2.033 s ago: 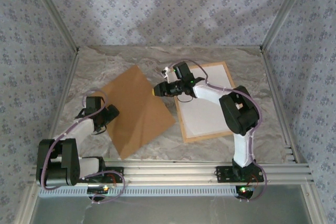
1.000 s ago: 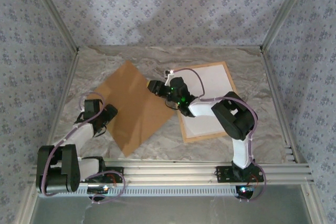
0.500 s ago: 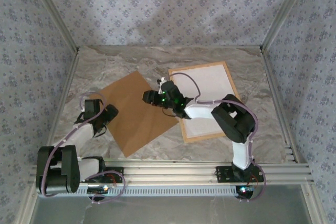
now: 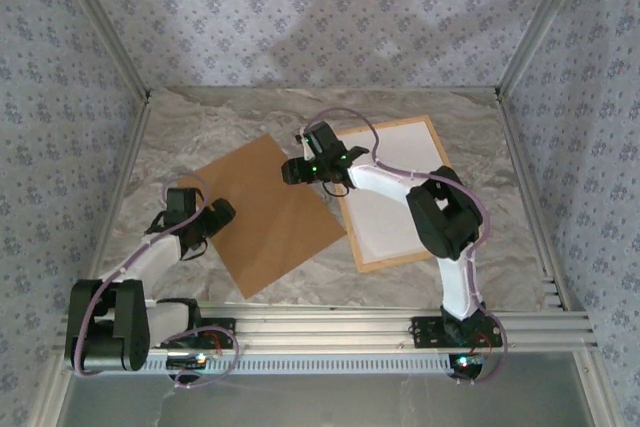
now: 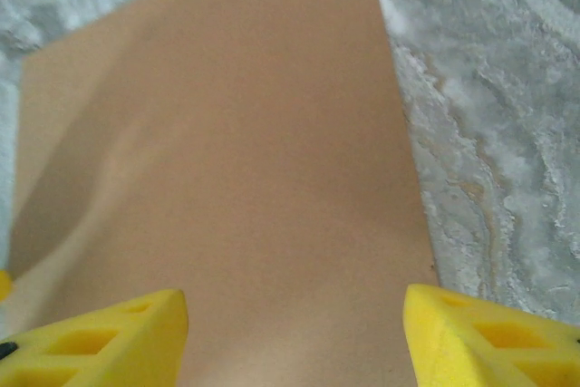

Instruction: Put the photo into the frame

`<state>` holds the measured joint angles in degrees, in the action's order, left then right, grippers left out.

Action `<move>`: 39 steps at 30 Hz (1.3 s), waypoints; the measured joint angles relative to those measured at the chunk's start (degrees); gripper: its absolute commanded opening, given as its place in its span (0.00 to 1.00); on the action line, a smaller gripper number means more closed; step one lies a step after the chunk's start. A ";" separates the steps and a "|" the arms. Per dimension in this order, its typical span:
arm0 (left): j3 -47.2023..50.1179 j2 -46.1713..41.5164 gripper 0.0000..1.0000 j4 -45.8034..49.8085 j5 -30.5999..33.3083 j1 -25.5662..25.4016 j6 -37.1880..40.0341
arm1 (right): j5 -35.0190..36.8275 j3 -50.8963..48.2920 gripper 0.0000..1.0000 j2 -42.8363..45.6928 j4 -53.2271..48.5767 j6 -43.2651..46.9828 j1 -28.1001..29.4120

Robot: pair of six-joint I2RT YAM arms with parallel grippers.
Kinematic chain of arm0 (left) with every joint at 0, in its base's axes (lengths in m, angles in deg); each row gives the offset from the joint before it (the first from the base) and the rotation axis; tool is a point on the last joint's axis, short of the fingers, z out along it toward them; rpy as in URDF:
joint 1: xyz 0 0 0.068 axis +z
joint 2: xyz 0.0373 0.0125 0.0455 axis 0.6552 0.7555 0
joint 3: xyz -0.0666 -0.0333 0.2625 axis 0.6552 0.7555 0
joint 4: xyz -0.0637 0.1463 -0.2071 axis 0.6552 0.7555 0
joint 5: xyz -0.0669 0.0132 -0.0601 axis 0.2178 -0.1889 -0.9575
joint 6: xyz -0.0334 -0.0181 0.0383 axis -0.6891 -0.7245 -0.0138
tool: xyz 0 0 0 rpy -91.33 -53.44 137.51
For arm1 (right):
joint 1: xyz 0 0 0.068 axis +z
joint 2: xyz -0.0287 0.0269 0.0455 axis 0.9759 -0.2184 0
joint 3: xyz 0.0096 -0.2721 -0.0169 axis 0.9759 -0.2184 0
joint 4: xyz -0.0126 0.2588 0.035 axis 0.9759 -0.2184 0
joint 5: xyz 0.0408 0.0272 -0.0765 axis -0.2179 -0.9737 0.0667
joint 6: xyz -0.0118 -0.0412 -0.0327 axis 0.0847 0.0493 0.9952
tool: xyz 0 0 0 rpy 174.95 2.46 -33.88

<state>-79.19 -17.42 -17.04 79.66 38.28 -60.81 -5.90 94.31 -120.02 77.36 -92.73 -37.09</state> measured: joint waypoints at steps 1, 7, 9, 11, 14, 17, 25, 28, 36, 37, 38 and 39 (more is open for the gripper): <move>-0.11 0.20 0.93 -0.02 -0.17 0.00 0.02 | 0.02 0.59 0.68 -0.87 -1.36 0.50 -0.20; -0.22 0.55 0.93 -0.13 -0.37 0.00 0.24 | 0.31 4.66 0.70 -5.29 -8.61 2.21 -0.96; -0.22 0.55 0.94 -0.11 -0.35 0.00 0.61 | 0.42 5.75 0.70 -6.05 -10.27 2.54 -0.94; -0.22 0.55 0.94 -0.07 -0.33 0.00 0.98 | 0.55 6.88 0.70 -6.75 -11.58 2.86 -0.90; -0.22 0.55 0.95 0.09 -0.13 -0.04 1.57 | 0.92 8.31 0.70 -7.87 -13.20 3.52 -0.70; -0.22 0.55 0.95 0.11 -0.02 -0.11 2.16 | 1.33 8.92 0.71 -8.70 -14.67 3.93 -0.59; -0.55 2.27 0.95 -0.66 -1.01 0.04 2.32 | -0.94 11.19 0.69 -10.32 -16.76 5.27 -0.68; -0.52 3.13 0.95 -1.07 -1.60 0.35 1.64 | -3.80 11.17 0.66 -10.29 -16.57 6.21 -0.87; -0.52 4.09 0.96 -2.36 -3.52 1.86 -0.66 | -13.42 4.31 0.56 -6.12 -13.81 6.03 -3.80; -0.52 4.15 0.97 -2.47 -3.85 2.16 -0.81 | -14.60 3.15 0.55 -5.31 -13.42 5.57 -4.11; -0.52 4.15 0.97 -2.56 -4.24 2.43 -1.01 | -15.58 2.10 0.54 -4.55 -12.83 5.09 -4.44; -0.52 4.17 0.97 -2.64 -4.66 2.75 -1.16 | -16.57 1.14 0.53 -3.74 -12.17 4.72 -4.74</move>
<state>-79.71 -13.25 -19.69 75.00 41.03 -61.96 -22.47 95.45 -123.76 65.19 -88.01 -41.84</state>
